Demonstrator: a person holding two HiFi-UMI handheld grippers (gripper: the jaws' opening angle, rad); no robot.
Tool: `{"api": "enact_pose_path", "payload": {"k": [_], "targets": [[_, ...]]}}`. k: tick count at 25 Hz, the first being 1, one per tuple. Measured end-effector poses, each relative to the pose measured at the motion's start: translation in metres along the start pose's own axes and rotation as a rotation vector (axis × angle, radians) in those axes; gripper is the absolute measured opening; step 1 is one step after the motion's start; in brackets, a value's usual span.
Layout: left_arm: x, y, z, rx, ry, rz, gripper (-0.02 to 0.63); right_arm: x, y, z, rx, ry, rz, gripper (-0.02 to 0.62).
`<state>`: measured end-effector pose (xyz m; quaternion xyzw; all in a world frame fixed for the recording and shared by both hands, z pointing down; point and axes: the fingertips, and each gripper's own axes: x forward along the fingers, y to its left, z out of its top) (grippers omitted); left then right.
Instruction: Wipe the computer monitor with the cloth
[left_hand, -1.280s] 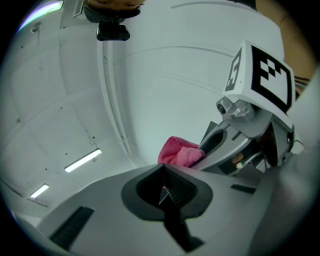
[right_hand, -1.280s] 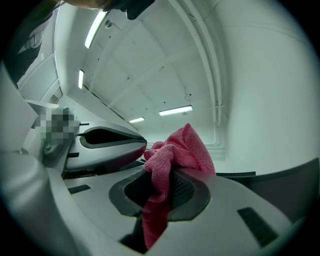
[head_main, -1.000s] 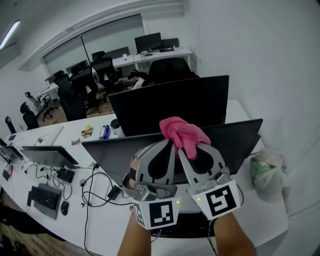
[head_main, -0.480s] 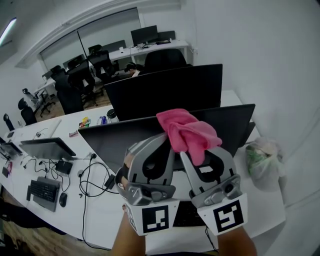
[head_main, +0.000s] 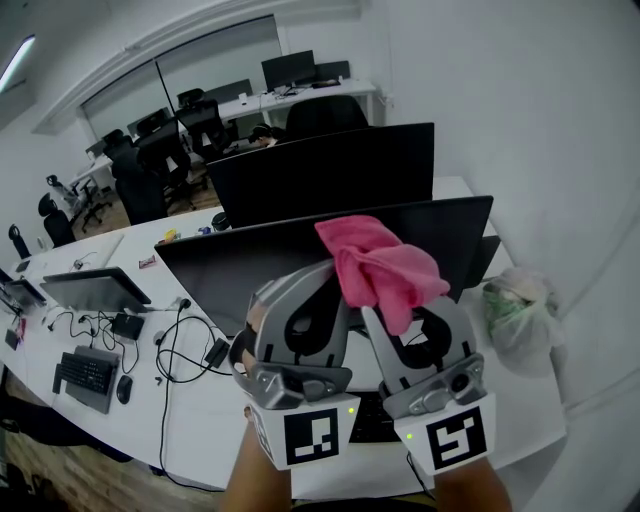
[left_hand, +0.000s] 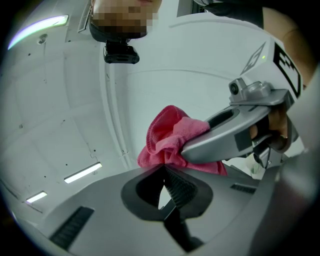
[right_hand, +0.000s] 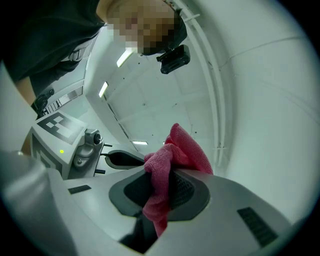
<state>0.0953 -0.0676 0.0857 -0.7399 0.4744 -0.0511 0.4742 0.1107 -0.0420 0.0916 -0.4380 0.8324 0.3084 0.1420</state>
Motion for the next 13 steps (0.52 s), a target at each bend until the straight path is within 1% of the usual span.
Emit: {"api": "enact_pose_path", "payload": {"k": [4,13], "targets": [[0.0,-0.009,0.016,0.025,0.0,-0.004,0.005,-0.014,-0.006,0.006,0.0,-0.006,0.003,0.063],[-0.009,-0.027,0.038,0.036,0.018,0.023,0.006,-0.04,-0.012,0.016,0.013,-0.021,0.027,0.063]]}}
